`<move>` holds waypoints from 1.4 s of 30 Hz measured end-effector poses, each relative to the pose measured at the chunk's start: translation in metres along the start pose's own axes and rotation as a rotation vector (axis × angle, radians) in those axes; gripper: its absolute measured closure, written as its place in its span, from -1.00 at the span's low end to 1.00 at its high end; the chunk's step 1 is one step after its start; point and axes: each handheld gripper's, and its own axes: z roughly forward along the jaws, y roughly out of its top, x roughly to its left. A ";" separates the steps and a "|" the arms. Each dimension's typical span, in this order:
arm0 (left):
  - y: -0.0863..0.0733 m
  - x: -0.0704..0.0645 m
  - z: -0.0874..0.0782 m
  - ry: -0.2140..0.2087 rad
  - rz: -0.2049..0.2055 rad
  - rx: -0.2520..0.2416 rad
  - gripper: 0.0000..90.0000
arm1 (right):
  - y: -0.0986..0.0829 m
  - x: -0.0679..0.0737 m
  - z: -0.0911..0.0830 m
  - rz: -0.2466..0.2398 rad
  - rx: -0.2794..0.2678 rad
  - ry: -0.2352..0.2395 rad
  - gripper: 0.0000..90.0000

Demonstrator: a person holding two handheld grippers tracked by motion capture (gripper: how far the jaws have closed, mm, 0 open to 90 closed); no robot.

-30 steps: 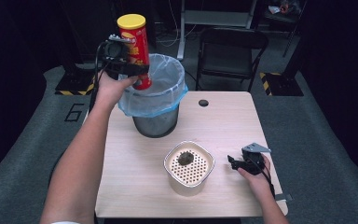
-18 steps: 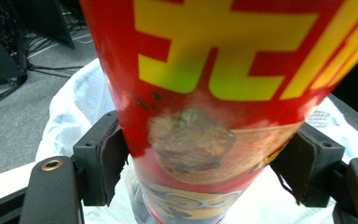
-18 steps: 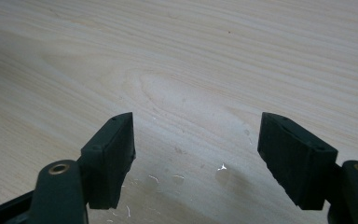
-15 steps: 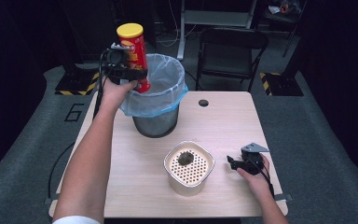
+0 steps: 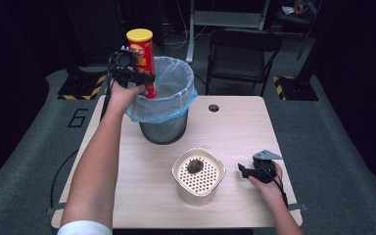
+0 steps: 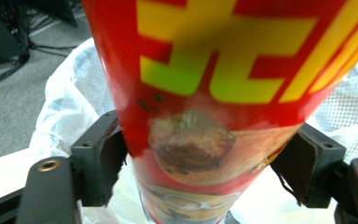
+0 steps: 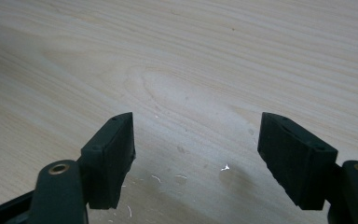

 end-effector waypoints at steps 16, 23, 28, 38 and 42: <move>-0.023 0.005 -0.040 -0.044 0.003 -0.021 -0.54 | 0.000 -0.002 -0.003 0.006 -0.005 0.004 -0.41; -0.045 0.006 -0.074 -0.144 0.003 -0.074 -0.35 | 0.000 -0.001 -0.002 0.000 -0.001 0.002 -0.41; -0.066 0.004 -0.089 -0.172 0.039 -0.073 -0.32 | -0.001 -0.001 -0.001 -0.008 0.000 -0.001 -0.41; -0.119 0.000 -0.089 -0.217 0.050 -0.054 -0.33 | -0.001 0.001 -0.001 -0.008 0.006 0.000 -0.41; -0.142 -0.002 -0.082 -0.196 0.075 -0.041 -0.33 | -0.001 0.001 -0.001 -0.004 0.009 -0.001 -0.41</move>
